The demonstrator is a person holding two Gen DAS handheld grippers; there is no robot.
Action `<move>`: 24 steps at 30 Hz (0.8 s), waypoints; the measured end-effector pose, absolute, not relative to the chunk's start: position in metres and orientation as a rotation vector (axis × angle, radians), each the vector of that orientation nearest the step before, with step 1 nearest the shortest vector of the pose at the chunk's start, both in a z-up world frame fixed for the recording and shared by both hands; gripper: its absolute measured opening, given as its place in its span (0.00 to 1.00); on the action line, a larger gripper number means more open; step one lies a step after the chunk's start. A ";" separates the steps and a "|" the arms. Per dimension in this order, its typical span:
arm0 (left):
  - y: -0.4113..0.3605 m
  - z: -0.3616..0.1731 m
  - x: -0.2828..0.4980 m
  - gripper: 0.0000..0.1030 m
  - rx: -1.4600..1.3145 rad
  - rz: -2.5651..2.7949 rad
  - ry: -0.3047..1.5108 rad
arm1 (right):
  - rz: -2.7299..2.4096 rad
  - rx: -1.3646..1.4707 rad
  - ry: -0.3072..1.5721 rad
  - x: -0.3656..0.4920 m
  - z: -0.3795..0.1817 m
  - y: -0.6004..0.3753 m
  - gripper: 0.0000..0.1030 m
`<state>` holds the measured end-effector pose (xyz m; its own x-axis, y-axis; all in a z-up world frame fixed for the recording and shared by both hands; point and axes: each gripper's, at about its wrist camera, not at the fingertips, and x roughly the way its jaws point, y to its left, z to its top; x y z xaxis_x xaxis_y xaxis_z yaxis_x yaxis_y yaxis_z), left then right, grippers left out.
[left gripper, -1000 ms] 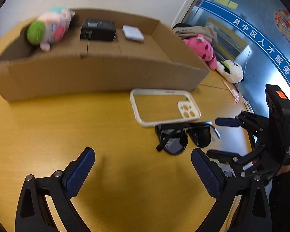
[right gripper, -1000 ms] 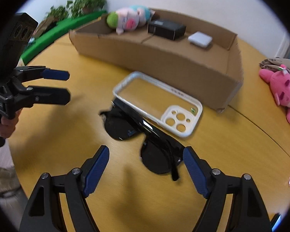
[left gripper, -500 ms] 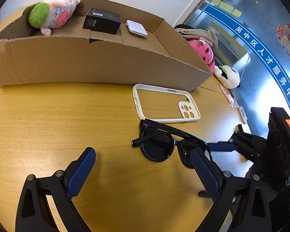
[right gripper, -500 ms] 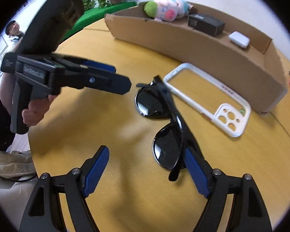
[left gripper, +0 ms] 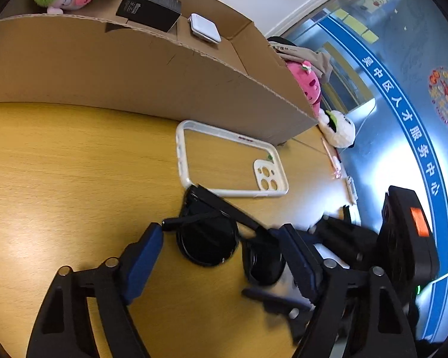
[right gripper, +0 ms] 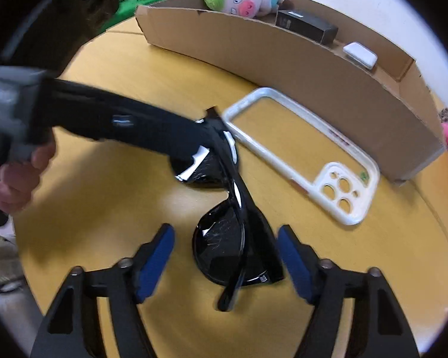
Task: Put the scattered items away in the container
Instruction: 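Close the left gripper on the sunglasses' frame, then lift the sunglasses with the left gripper toward the cardboard box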
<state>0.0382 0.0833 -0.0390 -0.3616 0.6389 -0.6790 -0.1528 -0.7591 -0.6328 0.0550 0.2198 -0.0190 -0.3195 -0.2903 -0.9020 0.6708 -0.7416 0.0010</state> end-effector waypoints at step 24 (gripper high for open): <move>0.077 -0.044 0.041 0.31 -1.442 2.132 -0.675 | -2.238 1.285 0.225 0.088 -0.011 0.202 0.12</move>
